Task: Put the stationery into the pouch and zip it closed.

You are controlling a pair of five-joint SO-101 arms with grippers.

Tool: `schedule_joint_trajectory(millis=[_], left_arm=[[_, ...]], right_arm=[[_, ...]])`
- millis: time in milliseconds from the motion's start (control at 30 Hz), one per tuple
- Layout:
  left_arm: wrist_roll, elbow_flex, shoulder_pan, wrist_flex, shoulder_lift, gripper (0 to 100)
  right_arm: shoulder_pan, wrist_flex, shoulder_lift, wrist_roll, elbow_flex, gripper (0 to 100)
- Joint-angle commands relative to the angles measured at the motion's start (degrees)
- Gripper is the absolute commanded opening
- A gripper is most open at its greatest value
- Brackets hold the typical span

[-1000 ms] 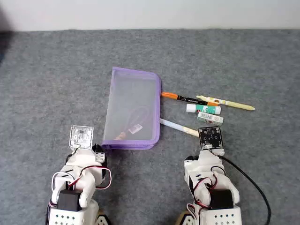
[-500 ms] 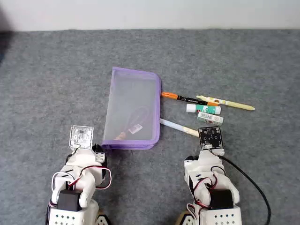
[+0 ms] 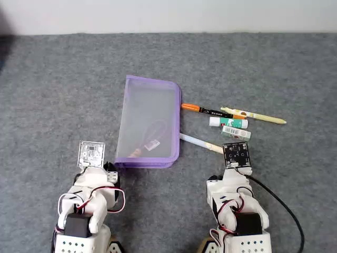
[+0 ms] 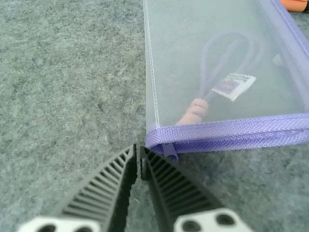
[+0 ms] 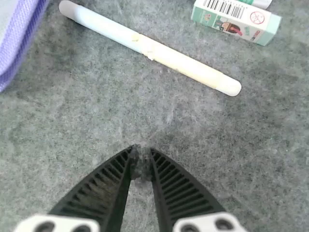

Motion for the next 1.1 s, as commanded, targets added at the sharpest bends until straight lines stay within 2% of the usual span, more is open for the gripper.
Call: schedule_joint_trajectory(millis=[0, 933, 1067], left_arm=[[-0.26, -0.57, -0.44, -1.23, -0.09, 1], [-0.26, -0.57, -0.44, -1.23, -0.09, 1], [-0.26, -0.57, -0.44, -1.23, -0.09, 1]], right_arm=[[0.40, -0.57, -0.57, 0.79, 1.05, 0.9], [0.31, -0.57, -0.66, 0.79, 1.05, 1.1], [0.31, -8.31, -0.75, 0.35, 0.70, 0.9]])
